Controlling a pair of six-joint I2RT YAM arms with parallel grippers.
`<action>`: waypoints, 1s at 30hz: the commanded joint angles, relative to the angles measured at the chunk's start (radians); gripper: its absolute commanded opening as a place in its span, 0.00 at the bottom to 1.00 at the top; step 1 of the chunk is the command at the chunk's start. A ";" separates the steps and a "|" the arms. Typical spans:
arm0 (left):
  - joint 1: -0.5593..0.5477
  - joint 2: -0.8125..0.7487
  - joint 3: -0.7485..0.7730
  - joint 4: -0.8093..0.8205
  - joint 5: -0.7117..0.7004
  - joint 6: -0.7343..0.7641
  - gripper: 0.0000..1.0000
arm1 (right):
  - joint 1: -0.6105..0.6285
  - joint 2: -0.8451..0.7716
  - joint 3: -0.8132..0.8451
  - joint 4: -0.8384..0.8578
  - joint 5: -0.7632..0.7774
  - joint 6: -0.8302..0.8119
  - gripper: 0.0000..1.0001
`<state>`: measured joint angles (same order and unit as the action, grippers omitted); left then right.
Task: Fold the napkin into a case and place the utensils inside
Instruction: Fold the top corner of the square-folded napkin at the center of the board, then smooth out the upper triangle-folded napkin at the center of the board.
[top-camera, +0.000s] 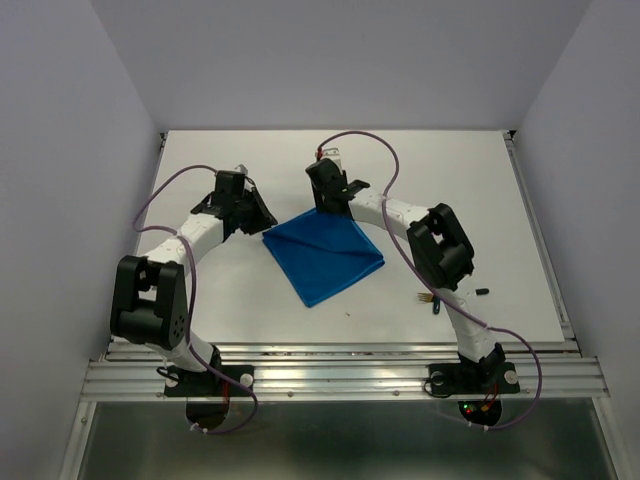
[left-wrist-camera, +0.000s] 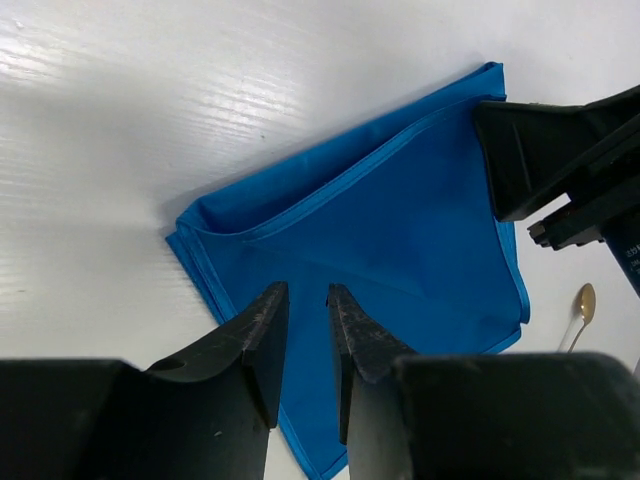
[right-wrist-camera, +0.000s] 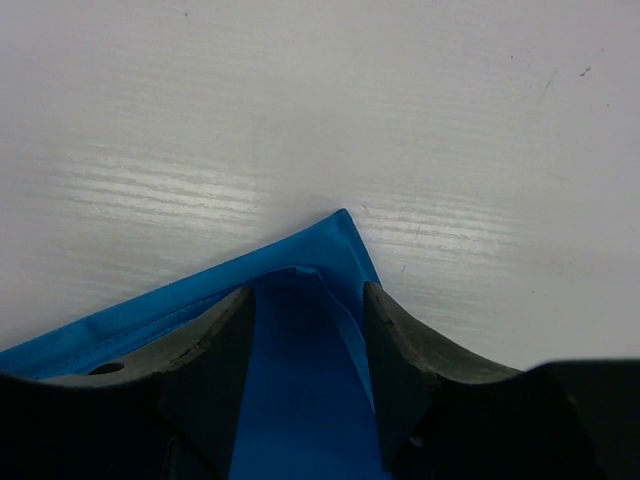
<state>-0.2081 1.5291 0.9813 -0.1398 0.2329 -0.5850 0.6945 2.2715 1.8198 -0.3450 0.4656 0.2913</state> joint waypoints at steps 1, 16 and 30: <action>-0.028 0.029 0.056 0.002 0.000 -0.003 0.34 | -0.003 -0.084 0.009 0.005 0.019 0.012 0.52; -0.065 0.230 0.207 0.010 0.004 0.011 0.34 | -0.003 -0.388 -0.362 0.017 -0.228 0.120 0.17; -0.056 0.301 0.160 0.029 -0.040 0.024 0.34 | -0.066 -0.437 -0.571 0.054 -0.214 0.158 0.01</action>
<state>-0.2668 1.8168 1.1572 -0.1318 0.2073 -0.5762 0.6430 1.8904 1.2499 -0.3401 0.2356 0.4324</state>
